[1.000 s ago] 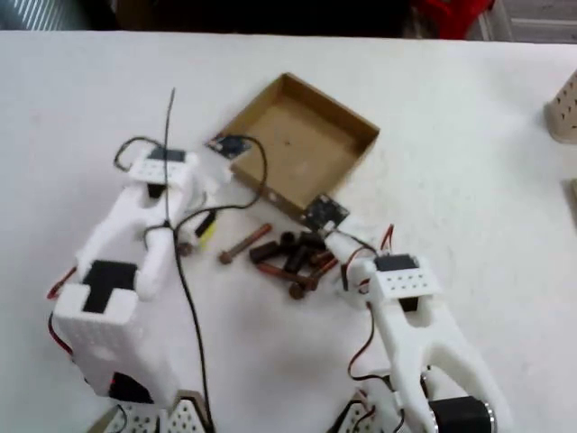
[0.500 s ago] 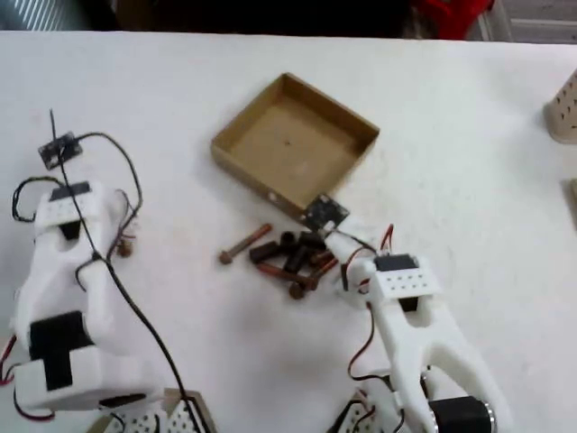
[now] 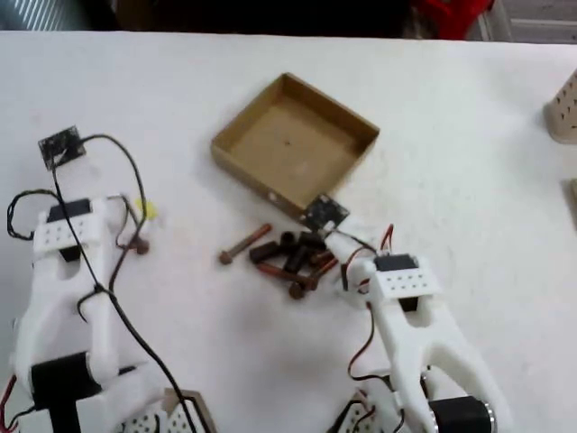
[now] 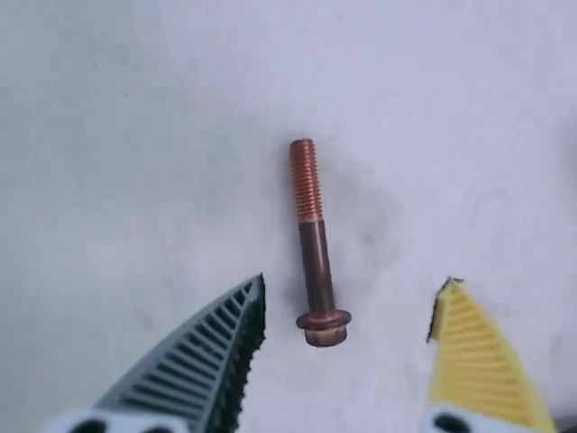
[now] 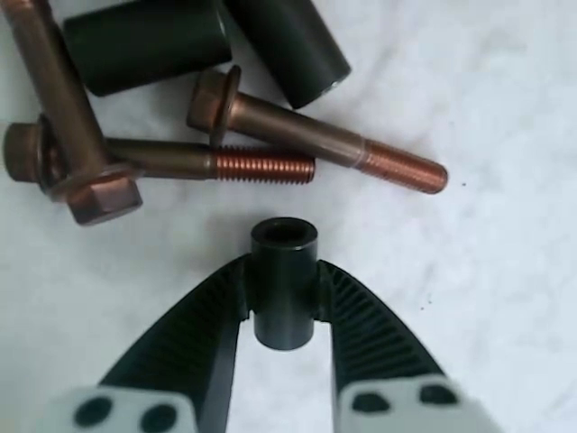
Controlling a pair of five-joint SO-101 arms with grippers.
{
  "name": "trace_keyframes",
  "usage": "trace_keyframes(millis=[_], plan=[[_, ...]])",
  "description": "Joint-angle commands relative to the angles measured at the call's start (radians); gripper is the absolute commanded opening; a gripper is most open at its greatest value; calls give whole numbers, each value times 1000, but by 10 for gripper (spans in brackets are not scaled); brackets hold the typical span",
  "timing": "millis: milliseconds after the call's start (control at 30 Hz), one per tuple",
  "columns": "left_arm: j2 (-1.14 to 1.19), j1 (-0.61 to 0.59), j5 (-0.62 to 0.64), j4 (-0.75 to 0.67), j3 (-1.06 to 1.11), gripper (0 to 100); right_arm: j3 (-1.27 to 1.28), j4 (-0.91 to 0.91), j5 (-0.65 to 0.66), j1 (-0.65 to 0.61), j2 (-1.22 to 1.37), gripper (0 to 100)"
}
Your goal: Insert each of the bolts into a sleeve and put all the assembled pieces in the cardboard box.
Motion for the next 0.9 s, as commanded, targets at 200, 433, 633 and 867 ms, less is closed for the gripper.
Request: trace_keyframes(millis=[200,433,633,867], plan=[[-50,16,-756,-40,-46,56,-25,-12,8,-13,-19,18],[36,64,-852,54,-87,21,-25,-12,9,-13,-19,18],[325,105,-847,219,-299,21,-25,-12,9,-13,-19,18],[473,85,-896,373,-502,20,-25,-12,11,-13,-19,18]])
